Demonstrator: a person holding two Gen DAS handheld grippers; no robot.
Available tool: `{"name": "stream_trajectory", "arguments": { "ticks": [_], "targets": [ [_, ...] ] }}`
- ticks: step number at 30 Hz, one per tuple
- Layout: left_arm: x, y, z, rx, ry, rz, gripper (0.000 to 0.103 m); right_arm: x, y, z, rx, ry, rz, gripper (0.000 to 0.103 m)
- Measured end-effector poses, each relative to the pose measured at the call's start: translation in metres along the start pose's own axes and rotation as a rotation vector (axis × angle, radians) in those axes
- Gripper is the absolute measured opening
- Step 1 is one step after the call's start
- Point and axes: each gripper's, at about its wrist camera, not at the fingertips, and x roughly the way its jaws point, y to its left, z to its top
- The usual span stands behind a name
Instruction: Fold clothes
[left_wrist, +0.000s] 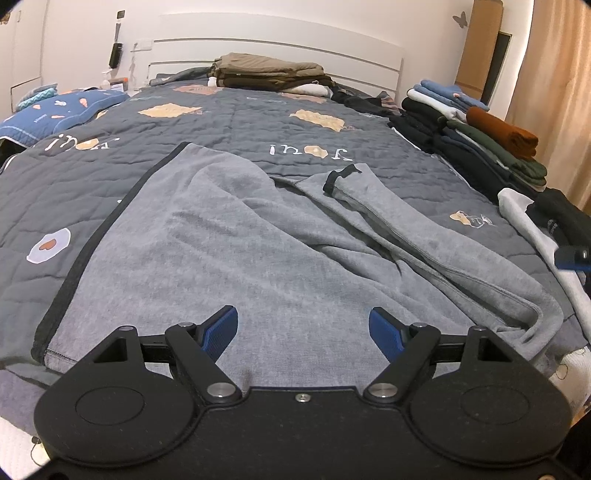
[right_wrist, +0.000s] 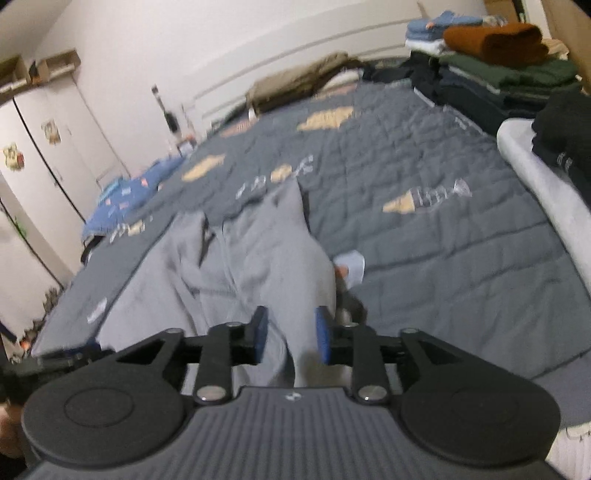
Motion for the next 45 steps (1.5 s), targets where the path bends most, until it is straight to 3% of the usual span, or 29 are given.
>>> {"name": "stream_trajectory", "arguments": {
  "ticks": [3,14,18,25,27,29,31,34,40,45],
  "targets": [
    [0.000,0.000,0.000,0.002,0.003,0.000,0.077,0.016,-0.006,0.008,-0.004,0.006,-0.043,0.038],
    [0.001,-0.001,0.000,0.005,0.006,0.002,0.077,0.077,-0.027,0.014,0.037,0.108,-0.072,0.040],
    [0.002,-0.002,0.000,0.005,0.006,0.002,0.077,0.093,-0.031,0.009,0.109,0.171,0.018,0.040],
    [0.003,-0.001,-0.001,0.003,0.011,0.012,0.077,0.109,-0.008,-0.009,0.046,0.245,0.035,0.042],
    [0.003,-0.001,-0.001,0.001,0.010,0.016,0.077,0.107,0.002,-0.013,0.003,0.233,0.035,0.039],
    [0.003,-0.001,-0.002,0.002,0.009,0.020,0.077,0.102,0.008,-0.013,-0.010,0.213,0.056,0.017],
    [0.003,-0.001,-0.002,0.004,0.006,0.025,0.077,0.095,0.014,-0.013,-0.020,0.193,0.084,0.012],
    [0.002,-0.001,-0.001,0.006,-0.005,0.032,0.077,0.085,0.029,-0.016,-0.062,0.182,0.153,0.010],
    [0.003,-0.002,-0.001,0.012,-0.007,0.038,0.077,0.082,0.075,-0.040,-0.251,0.258,0.292,0.010],
    [0.001,-0.006,-0.002,0.041,-0.012,0.019,0.077,0.092,0.079,-0.051,-0.274,0.318,0.259,0.013]
  ]
}}
